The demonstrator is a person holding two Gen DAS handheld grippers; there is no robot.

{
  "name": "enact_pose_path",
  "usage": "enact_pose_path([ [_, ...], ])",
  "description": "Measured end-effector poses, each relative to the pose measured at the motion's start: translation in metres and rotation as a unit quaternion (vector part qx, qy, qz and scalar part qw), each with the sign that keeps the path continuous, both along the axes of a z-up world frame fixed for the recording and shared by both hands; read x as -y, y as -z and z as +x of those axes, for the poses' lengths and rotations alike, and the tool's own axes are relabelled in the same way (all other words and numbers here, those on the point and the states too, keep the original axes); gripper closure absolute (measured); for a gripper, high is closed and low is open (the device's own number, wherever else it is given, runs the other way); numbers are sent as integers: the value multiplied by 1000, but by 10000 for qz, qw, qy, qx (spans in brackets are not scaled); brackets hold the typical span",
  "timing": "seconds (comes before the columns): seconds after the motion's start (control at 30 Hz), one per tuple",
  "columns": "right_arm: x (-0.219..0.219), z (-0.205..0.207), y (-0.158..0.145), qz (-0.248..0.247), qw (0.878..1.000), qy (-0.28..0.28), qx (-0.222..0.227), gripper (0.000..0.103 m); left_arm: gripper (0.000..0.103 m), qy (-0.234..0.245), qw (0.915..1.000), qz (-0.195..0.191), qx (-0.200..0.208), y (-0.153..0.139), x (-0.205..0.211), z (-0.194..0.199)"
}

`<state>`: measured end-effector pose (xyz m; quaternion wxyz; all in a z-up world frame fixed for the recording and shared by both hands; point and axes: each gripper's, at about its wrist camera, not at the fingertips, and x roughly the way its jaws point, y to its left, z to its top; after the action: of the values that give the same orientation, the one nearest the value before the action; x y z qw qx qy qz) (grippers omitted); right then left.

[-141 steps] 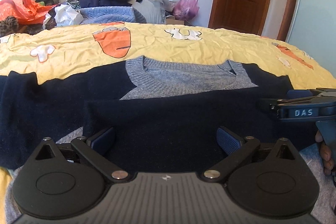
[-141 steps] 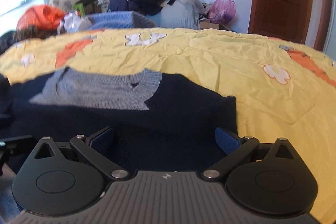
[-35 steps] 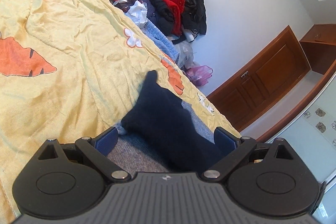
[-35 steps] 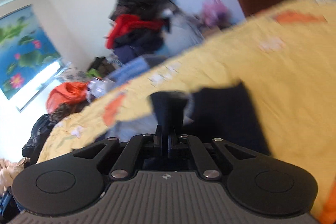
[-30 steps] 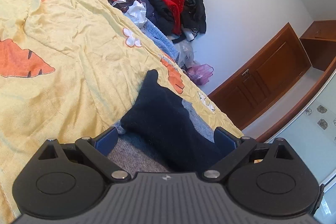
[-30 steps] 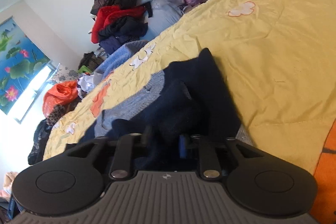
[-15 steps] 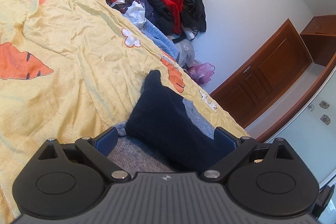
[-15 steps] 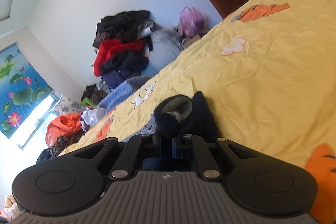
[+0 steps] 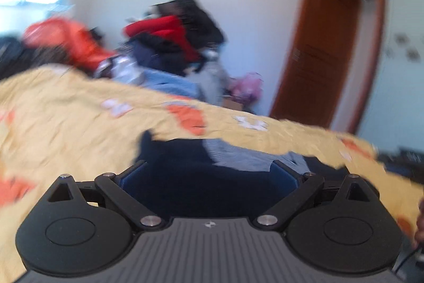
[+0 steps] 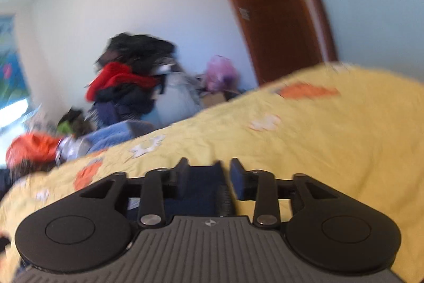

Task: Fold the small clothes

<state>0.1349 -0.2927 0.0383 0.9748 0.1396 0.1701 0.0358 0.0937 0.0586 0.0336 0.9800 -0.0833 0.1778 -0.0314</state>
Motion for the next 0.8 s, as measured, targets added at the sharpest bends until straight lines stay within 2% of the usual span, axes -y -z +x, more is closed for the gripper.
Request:
enact_pose_path([
  [0.07, -26, 15, 6, -424, 9978, -470, -198, 24, 4, 268, 9965, 730, -295, 4, 29, 29],
  [0.13, -41, 36, 20, -626, 9943, -622, -602, 30, 4, 254, 9899, 1194, -727, 16, 43, 58],
  [0.17, -45, 48, 27, -704, 9917, -652, -853, 34, 4, 239, 9871, 1261, -954, 23, 44, 71],
  [0.2, -47, 58, 33, -835, 9889, -650, -1039, 35, 4, 280, 9846, 1213, -1223, 30, 41, 82],
  [0.23, -49, 61, 37, -1040, 9873, -627, -1025, 35, 3, 353, 9816, 1017, -1574, 36, 34, 93],
  [0.27, -51, 62, 40, -1278, 9849, -587, -1008, 35, 0, 380, 9832, 702, -1643, 39, 23, 96],
  [0.3, -49, 68, 42, -1352, 9829, -516, -1137, 35, 0, 393, 9830, 549, -1707, 41, 14, 99],
  [0.37, -37, 74, 44, -1264, 9836, -387, -1231, 32, 0, 505, 9820, 588, -1724, 43, 10, 99],
  [0.4, -31, 82, 48, -1124, 9820, -221, -1504, 23, 0, 507, 9814, 645, -1734, 42, 12, 99],
  [0.43, -26, 84, 48, -926, 9841, -230, -1501, 21, 0, 507, 9809, 706, -1741, 42, 14, 98],
  [0.5, -29, 83, 49, -1116, 9802, -400, -1587, 19, 0, 460, 9801, 820, -1748, 34, 17, 95],
  [0.53, -32, 80, 46, -1213, 9787, -461, -1592, 22, 0, 441, 9804, 860, -1715, 28, 16, 94],
  [0.57, -32, 75, 39, -1199, 9803, -509, -1486, 30, 0, 497, 9821, 910, -1576, 22, 15, 91],
  [0.63, -30, 63, 21, -1036, 9880, -498, -1028, 32, 0, 452, 9848, 1166, -1206, 10, 15, 94],
  [0.67, -32, 60, 12, -994, 9906, -473, -814, 30, 0, 353, 9836, 1321, -1180, 7, 16, 100],
  [0.73, -42, 61, 1, -1075, 9908, -600, -559, 30, 0, 334, 9794, 1339, -1472, 9, 13, 120],
  [0.8, -57, 74, -2, -1173, 9856, -1036, -639, 23, 0, 307, 9748, 1255, -1818, 17, 7, 140],
])
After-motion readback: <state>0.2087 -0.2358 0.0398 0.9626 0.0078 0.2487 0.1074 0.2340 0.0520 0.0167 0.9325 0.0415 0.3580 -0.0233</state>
